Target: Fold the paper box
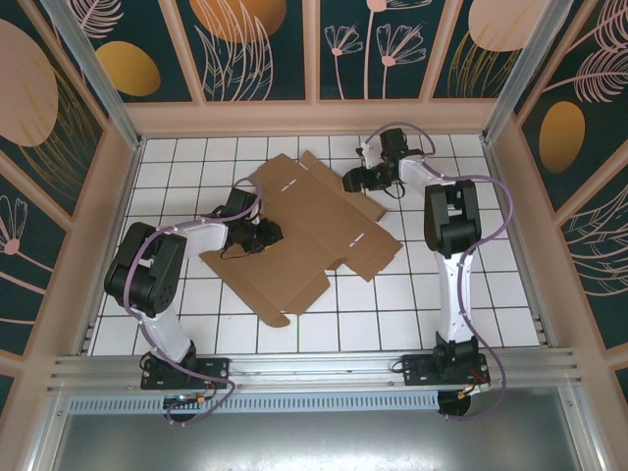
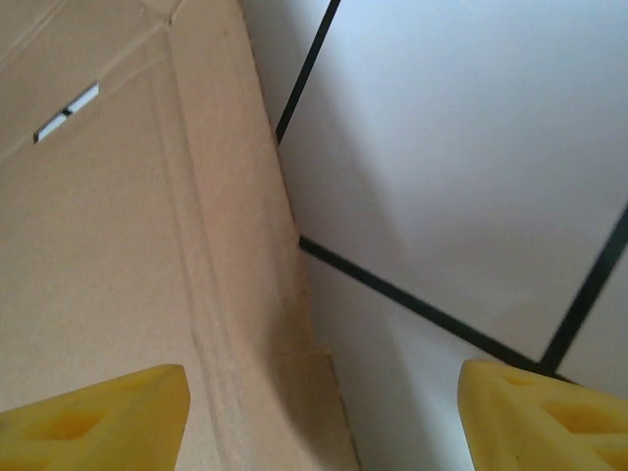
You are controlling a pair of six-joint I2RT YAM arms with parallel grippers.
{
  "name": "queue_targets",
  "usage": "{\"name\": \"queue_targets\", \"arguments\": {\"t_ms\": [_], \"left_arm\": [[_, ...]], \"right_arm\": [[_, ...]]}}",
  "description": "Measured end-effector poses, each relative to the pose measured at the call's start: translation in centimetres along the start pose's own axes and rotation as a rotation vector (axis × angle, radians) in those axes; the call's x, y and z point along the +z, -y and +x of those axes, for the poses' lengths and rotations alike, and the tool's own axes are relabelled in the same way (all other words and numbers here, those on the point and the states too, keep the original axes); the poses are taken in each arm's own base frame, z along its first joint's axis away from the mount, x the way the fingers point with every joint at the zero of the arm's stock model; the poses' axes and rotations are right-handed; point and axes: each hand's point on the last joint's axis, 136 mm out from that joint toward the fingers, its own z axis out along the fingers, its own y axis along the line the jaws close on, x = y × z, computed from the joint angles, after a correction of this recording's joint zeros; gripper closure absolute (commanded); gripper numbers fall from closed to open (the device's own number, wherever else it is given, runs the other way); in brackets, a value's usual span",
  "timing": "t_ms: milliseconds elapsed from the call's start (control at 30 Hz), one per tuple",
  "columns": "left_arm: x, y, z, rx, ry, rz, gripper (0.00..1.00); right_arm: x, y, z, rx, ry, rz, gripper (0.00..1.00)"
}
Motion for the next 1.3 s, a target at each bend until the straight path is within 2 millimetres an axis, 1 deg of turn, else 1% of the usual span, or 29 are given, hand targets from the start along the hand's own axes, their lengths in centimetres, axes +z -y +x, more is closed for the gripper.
{"name": "queue_targets", "arguments": {"t_ms": [100,233,300,400,500,567,633,700,833,900,933,1000,1067,1100,1133,1167,1233,1300], "left_arm": [[0.0,0.1,-0.1,-0.004,0.007,0.006,0.71],[0.2,-0.2,0.0,-0.011,0.007,0.006,0.72],[0.2,-0.2,0.1,-0.012,0.008,0.006,0.72],[0.3,-0.3,0.1,-0.018,0.008,0.006,0.72],[0.3,-0.2,0.0,-0.024,0.011,0.009,0.72],[0.3,-0.2,0.0,-0.03,0.013,0.012,0.72],[0.3,-0.1,-0.1,-0.029,0.017,0.016,0.72],[0.3,0.0,-0.2,-0.03,0.02,0.019,0.69],[0.1,0.6,-0.7,-0.028,0.029,0.024,0.57],[-0.3,1.6,-1.6,-0.022,0.04,0.033,0.53],[-0.7,2.5,-2.3,-0.013,0.054,0.045,0.52],[-1.7,4.9,-4.2,0.009,0.092,0.082,0.51],[-2.9,8.0,-6.7,0.038,0.145,0.13,0.49],[-3.3,9.2,-7.8,0.048,0.166,0.146,0.48],[-3.7,10.7,-9.2,0.063,0.194,0.167,0.47],[-3.9,11.7,-10.2,0.07,0.21,0.18,0.47],[-3.5,13.5,-12.3,0.081,0.235,0.204,0.46],[-2.4,14.1,-13.5,0.071,0.233,0.203,0.46]], "right_arm": [[0.2,-0.5,0.7,0.011,-0.017,-0.042,0.42],[0.2,-1.3,0.7,0.016,-0.018,-0.093,0.59],[0.2,-1.6,0.7,0.018,-0.017,-0.105,0.64],[0.2,-1.7,1.2,0.016,-0.02,-0.101,0.7],[0.0,-2.3,1.3,-0.004,-0.018,-0.08,0.77],[-0.2,-3.0,1.3,-0.038,-0.015,-0.05,0.85],[-0.3,-4.0,1.4,-0.084,-0.018,-0.014,0.9],[0.0,-5.1,1.5,-0.143,-0.018,0.031,0.94],[0.9,-7.0,1.7,-0.245,-0.016,0.107,0.93],[1.3,-7.4,1.8,-0.279,-0.013,0.137,0.93],[1.5,-7.6,1.9,-0.296,-0.012,0.149,0.94],[1.6,-7.5,1.8,-0.32,-0.001,0.178,0.94],[1.4,-7.3,1.6,-0.338,0.007,0.208,0.94],[1.3,-7.1,1.5,-0.346,0.014,0.223,0.94],[1.2,-7.1,1.3,-0.355,0.021,0.236,0.94],[1.1,-7.0,1.2,-0.36,0.025,0.246,0.94],[0.8,-6.9,1.1,-0.372,0.035,0.267,0.94],[0.5,-7.0,0.8,-0.382,0.044,0.282,0.94]]}}
